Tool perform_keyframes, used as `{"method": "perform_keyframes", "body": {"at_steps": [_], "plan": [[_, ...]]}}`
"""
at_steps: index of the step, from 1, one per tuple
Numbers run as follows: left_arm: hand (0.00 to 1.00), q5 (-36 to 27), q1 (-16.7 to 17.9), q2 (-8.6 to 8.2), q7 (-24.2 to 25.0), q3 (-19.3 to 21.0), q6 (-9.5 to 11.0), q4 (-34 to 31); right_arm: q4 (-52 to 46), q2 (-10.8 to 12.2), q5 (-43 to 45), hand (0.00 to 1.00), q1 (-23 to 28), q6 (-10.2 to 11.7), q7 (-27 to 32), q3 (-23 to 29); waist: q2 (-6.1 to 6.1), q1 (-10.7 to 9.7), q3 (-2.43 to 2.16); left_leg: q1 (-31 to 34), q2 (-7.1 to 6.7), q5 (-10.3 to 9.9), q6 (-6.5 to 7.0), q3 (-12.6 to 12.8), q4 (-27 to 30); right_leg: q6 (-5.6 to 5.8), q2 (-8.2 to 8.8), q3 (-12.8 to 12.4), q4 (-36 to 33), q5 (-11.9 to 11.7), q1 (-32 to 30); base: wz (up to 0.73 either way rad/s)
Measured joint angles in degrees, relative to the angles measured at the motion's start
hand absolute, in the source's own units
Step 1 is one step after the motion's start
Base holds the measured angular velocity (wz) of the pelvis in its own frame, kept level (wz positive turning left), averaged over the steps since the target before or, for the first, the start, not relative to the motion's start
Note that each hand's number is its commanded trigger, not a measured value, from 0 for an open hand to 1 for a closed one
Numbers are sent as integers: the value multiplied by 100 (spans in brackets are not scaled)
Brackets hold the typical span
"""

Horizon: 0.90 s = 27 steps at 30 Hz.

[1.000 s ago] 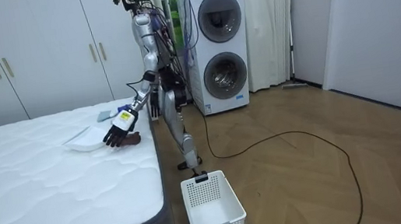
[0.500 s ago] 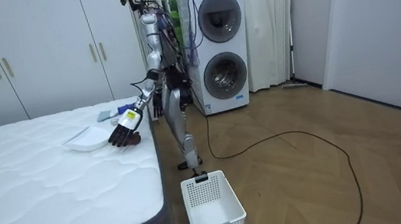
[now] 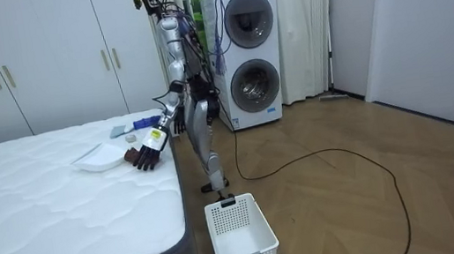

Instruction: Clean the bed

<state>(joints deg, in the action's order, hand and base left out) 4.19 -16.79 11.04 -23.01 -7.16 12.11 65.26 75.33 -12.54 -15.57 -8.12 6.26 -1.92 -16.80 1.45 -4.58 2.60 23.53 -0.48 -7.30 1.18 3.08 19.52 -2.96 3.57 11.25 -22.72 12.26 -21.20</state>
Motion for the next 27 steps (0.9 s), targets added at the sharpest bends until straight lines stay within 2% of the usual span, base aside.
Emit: {"method": "perform_keyframes", "body": {"at_steps": [22, 27], "plan": [[0, 24, -326, 2, -199, 21, 0, -230, -160, 4, 0, 0, 11, 15, 48, -24, -15, -13, 17, 219, -16, 1, 2, 0, 30, 2, 32, 66, -12, 15, -181, 1], [0, 24, -384, 2, -302, 16, 51, -235, -179, 1, -49, 0, 10, 16, 47, -106, -9, -35, 21, 218, -15, 1, 2, 0, 29, 2, 30, 69, -10, 15, -177, 0]]}}
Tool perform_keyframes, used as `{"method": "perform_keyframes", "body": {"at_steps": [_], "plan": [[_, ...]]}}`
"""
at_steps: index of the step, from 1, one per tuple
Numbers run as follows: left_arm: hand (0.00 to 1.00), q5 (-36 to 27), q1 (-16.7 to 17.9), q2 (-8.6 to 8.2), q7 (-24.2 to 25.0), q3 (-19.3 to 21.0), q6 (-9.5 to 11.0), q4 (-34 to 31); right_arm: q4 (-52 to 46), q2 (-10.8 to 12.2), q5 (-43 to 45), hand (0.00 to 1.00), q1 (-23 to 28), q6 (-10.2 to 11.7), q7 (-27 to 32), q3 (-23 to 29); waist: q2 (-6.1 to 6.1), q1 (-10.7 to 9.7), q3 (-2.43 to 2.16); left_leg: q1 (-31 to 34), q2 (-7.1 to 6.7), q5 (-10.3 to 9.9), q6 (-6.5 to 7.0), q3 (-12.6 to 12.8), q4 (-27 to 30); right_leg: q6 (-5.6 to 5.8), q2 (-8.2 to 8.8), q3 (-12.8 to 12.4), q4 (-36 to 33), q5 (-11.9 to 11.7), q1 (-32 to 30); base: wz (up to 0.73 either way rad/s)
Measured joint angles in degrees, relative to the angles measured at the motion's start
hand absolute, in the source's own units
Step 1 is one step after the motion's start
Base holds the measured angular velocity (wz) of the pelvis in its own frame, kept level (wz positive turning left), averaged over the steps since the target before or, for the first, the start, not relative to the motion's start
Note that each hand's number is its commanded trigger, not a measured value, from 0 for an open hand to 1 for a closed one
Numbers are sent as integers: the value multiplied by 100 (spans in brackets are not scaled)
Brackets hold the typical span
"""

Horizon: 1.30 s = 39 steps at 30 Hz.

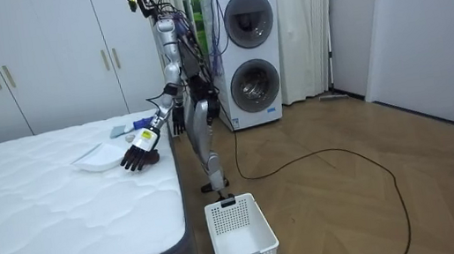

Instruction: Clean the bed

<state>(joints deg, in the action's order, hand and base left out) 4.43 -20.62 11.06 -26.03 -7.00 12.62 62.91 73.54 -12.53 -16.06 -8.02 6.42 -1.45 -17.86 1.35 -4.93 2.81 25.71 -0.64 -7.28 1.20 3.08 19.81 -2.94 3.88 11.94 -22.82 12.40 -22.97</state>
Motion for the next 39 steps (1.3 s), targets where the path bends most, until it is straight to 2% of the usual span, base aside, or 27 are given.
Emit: {"method": "perform_keyframes", "body": {"at_steps": [6, 14, 20, 36, 38, 39], "plan": [[0, -9, -8, 0, 0, -7, 0, 0, -2, -4, -120, 0, -3, -1, -1, -60, 3, -3, 25, 4, 1, 0, 0, 1, 1, 0, 0, 6, 1, 0, -3, 0], [0, -29, -27, 0, 26, -88, -1, -48, -130, -32, -166, 0, -17, 1, 1, -98, 5, -58, 31, 228, 0, 0, 0, 7, 69, 0, 9, -8, -87, 2, -230, 0], [0, -33, -145, -1, 37, -160, -1, -46, -267, -38, -188, 0, -17, -3, 21, -102, -8, -144, 74, 369, 16, -1, 1, 59, 173, -4, 14, -14, -156, 5, -350, 0], [0, -39, -158, -1, 177, -246, -4, -41, -372, -38, -245, 0, 18, -23, 127, -163, -10, -153, 77, 369, 87, -1, 2, 326, 209, -13, 15, -21, -210, 20, -362, 0], [8, -39, -158, -1, 177, -248, -4, -36, -375, -37, -245, 0, 18, -22, 127, -167, -10, -161, 77, 369, 88, -1, 2, 337, 209, -15, 15, -21, -211, 22, -362, 0], [20, -38, -159, -1, 178, -250, -4, -23, -376, -37, -245, 0, 18, -23, 127, -166, -10, -167, 77, 369, 90, -1, 2, 342, 209, -16, 15, -22, -208, 22, -362, 0]]}}
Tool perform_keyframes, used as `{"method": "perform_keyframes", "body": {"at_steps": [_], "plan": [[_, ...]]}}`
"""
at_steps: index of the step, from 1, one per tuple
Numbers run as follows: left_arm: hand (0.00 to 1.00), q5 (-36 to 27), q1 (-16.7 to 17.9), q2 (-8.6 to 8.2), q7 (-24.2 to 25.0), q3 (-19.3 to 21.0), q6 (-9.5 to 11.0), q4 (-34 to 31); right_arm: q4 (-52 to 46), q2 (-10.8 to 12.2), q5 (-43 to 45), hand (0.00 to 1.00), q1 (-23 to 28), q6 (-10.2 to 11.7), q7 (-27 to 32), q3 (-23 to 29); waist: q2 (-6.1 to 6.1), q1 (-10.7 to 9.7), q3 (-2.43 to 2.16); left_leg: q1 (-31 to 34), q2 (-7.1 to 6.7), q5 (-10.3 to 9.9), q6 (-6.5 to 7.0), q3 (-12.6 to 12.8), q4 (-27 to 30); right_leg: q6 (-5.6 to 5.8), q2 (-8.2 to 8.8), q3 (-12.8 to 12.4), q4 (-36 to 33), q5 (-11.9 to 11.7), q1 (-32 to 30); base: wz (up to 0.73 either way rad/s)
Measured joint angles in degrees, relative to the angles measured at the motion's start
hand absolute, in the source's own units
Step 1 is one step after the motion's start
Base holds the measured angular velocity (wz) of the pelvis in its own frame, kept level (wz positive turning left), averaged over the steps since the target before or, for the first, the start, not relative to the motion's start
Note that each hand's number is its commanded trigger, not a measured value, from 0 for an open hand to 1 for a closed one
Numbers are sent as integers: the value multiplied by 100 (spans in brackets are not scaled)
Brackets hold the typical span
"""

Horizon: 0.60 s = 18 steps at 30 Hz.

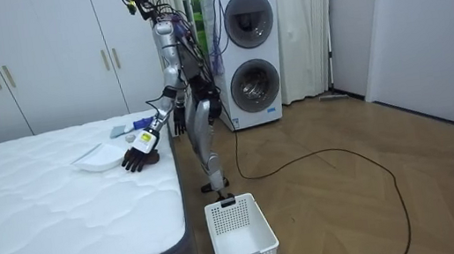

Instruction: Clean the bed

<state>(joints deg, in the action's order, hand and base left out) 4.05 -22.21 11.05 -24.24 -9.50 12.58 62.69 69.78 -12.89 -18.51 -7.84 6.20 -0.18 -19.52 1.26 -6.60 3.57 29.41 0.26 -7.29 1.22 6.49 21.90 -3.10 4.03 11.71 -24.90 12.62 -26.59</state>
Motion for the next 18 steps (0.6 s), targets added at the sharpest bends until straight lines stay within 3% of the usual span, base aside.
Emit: {"method": "perform_keyframes", "body": {"at_steps": [2, 3, 4, 7, 9, 11, 18], "plan": [[62, -6, -4, 4, 13, -19, -6, 53, -6, 5, 0, 0, 0, 0, -9, -1, 0, -21, 0, 0, 0, 0, 0, -1, 0, -1, 0, 0, -2, 1, 0, 0], [71, -4, -8, 5, 22, -44, -10, 95, -9, 12, -1, 0, -1, -1, -14, 2, 0, -36, 0, 0, 0, 0, 0, -1, 0, -2, 0, 0, -1, 2, 0, 0], [100, -3, -16, 7, 22, -58, -10, 141, -14, 16, 1, 0, -1, -2, -14, 2, 1, -48, 0, 0, 0, 0, 0, -1, 0, -3, 0, 0, -1, 2, 0, 0], [100, -2, -25, 113, -35, -74, -26, 216, -44, 38, 1, 0, 6, -5, -10, 8, 2, -106, 0, -4, 0, 0, 0, -1, 0, -7, -1, -3, 0, 5, 0, 0], [100, -3, -54, 336, -21, -89, -51, 217, -49, 38, -1, 0, 5, -12, -5, 7, 14, -105, -1, -11, 0, 0, 0, -12, 0, -8, -1, -5, 13, 5, 0, 0], [100, -4, -58, 427, 18, -101, -92, 215, -67, 37, -4, 0, 6, -38, 0, 8, 18, -105, 2, -11, -4, 0, 0, -20, -1, -8, 3, -15, 23, 5, -10, 0], [100, 1, -176, 423, 282, -255, -513, 273, -97, 15, -206, 0, 3, -99, 77, 9, 90, -106, 33, 10, -5, -23, 37, -24, -1, -5, 1, -41, -26, 6, -53, 0]]}}
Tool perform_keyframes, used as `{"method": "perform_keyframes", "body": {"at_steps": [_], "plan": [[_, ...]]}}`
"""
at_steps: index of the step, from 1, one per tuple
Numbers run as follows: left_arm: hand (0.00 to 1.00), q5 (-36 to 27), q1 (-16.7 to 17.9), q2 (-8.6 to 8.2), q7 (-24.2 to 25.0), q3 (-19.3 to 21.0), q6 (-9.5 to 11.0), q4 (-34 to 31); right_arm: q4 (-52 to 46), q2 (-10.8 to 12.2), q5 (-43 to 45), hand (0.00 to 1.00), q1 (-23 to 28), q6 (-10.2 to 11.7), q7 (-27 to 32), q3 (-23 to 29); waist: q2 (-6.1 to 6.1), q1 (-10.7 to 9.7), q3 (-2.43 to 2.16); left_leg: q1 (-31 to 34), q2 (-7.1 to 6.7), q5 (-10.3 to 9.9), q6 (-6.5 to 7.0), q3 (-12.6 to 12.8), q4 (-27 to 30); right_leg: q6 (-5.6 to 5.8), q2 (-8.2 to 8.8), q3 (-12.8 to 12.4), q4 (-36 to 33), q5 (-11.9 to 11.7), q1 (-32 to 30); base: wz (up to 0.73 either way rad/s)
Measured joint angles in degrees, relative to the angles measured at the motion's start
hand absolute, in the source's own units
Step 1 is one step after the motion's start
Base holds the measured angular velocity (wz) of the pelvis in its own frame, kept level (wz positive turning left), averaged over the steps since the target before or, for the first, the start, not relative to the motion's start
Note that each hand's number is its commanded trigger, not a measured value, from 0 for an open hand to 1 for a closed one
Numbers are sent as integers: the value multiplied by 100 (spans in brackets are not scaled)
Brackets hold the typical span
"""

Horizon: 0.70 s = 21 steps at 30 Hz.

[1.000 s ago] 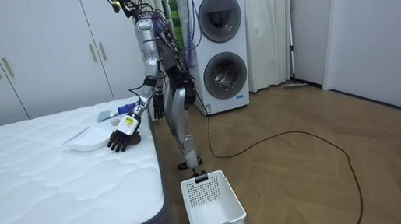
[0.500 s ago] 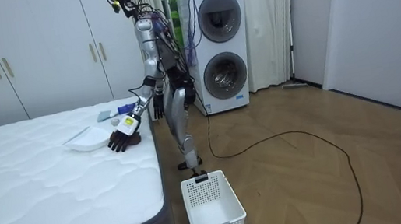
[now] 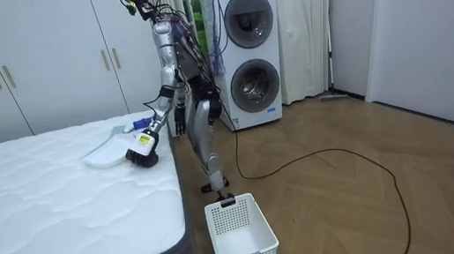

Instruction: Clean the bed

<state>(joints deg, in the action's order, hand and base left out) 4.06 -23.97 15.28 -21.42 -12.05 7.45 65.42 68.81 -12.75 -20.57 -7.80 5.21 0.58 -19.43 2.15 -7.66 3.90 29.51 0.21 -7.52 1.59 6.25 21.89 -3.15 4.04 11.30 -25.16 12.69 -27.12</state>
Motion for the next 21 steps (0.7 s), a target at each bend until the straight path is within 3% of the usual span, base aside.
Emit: {"method": "perform_keyframes", "body": {"at_steps": [9, 21], "plan": [[100, 22, -99, -86, 451, -276, -183, 181, -15, -36, -252, 0, -10, -28, 60, -133, 27, 10, -15, 20, 7, 0, 0, 38, 0, -36, 9, -22, -170, 61, -101, 0], [100, 125, -86, -138, 455, -292, -216, 389, -39, -30, -286, 0, -8, -29, 133, -187, 22, 2, -15, -28, 13, 3, 4, 107, -7, -35, 11, -94, -162, 62, -97, -2]]}}
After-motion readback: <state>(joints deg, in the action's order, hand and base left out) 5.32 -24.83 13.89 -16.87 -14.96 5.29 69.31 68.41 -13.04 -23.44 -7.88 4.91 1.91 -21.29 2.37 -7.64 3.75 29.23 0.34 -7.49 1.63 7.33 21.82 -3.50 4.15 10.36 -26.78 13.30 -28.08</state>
